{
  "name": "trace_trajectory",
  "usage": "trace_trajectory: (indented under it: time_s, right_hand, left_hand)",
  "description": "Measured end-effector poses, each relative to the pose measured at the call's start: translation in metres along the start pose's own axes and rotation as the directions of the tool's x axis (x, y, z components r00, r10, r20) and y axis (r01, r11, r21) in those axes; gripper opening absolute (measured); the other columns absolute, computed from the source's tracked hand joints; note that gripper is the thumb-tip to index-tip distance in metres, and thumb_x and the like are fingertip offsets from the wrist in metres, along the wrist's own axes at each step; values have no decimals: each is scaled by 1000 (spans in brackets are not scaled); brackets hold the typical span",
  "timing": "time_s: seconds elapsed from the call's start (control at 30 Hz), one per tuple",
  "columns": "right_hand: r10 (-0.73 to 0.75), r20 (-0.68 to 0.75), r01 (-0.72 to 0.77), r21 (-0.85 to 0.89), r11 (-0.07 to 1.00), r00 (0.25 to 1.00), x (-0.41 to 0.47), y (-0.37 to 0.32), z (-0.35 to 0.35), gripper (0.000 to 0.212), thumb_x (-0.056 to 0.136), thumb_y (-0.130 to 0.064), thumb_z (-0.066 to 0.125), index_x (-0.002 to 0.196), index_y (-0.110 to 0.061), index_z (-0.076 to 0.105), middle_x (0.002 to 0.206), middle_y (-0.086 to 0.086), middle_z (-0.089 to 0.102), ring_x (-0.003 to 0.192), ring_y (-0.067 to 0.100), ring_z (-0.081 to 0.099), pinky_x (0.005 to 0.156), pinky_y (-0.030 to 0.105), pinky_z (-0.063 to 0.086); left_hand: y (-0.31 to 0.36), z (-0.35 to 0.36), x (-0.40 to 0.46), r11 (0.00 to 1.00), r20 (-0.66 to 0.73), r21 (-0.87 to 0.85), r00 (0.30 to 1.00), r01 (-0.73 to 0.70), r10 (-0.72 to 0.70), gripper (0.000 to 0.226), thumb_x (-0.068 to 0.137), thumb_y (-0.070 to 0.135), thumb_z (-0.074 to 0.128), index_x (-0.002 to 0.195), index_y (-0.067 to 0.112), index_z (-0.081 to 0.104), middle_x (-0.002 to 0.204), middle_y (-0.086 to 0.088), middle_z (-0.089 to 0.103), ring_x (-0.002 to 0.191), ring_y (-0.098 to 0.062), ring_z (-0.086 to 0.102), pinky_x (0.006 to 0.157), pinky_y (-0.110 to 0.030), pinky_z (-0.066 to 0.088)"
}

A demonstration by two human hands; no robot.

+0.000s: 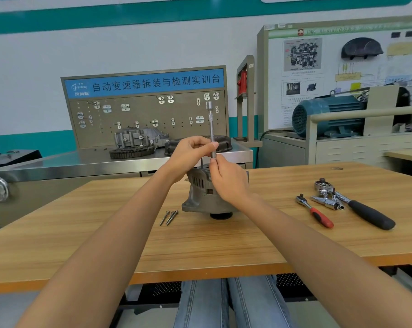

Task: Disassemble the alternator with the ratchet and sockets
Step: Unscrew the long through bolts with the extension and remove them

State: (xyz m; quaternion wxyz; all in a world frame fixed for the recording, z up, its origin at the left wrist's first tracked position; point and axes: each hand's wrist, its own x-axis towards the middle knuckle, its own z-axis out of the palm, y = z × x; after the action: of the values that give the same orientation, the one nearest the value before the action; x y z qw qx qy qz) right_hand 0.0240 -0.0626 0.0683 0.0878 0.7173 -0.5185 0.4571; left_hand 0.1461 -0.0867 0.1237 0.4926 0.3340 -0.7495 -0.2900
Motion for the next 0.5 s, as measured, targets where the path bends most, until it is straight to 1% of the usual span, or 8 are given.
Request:
trace_trajectory:
  time_s: [0.1,0.13,0.2,0.27,0.3,0.37,0.43,0.5]
  right_hand:
    - [-8,-3,8,5,1000,1000,-1,0,1,25,101,-32,33,91,-16,49,65,-7,48,60,10,50,51,24,36]
    - [-9,-2,9,2,1000,1000,-1,0,1,24,101,-33,35,90,-17,48,64,-8,48,60,9,49,51,23,34]
    - [-9,1,10,-14,1000,1000,-1,0,1,25,101,-34,36,92,-15,50,67,-6,51,62,10,51,53,24,36]
    - [-10,2,10,-39,999,1000,-1,0,1,27,101,-33,36,97,-12,52,71,-3,53,65,13,53,56,26,38]
    - [-12,0,12,-48,999,1000,-1,1,1,27,101,-32,36,99,-11,53,71,-2,53,65,14,53,56,27,38]
    - [-13,1,13,-55,998,1000,0,0,1,26,101,-31,36,100,-11,52,72,-2,54,66,15,54,56,28,39]
    - [-13,4,13,-53,998,1000,0,0,1,25,100,-30,36,101,-11,52,70,-3,53,66,16,55,56,29,40]
    - [-12,5,12,-53,999,1000,0,-1,0,25,100,-30,37,99,-11,52,69,-4,53,66,16,57,57,29,41]
  left_hand:
    - [-2,2,2,1000,-17,0,1000,-3,3,13,86,24,70,76,20,63,68,14,63,69,1,61,78,-22,48]
    - [-2,2,2,1000,-18,4,1000,-2,2,14,86,25,70,76,20,62,68,13,62,68,2,60,74,-19,46]
    - [-3,3,2,1000,-22,11,1000,1,0,15,86,26,70,75,21,61,66,14,61,66,3,59,72,-17,45]
    - [-2,4,1,1000,-15,11,1000,-6,6,16,88,27,68,74,21,61,64,16,62,66,4,60,74,-16,45]
    - [-1,4,1,1000,-9,9,1000,-9,9,15,89,28,66,76,22,62,66,16,63,69,3,61,77,-18,46]
    - [1,4,0,1000,5,7,1000,-9,9,11,91,29,62,83,23,66,78,10,66,76,-1,63,82,-19,46]
    - [3,2,0,1000,20,7,1000,-7,6,9,93,26,60,91,24,68,89,6,69,85,-4,65,83,-17,47]
    - [3,1,-1,1000,28,-7,1000,-6,6,12,92,23,59,91,25,71,92,2,71,94,-11,66,88,-19,47]
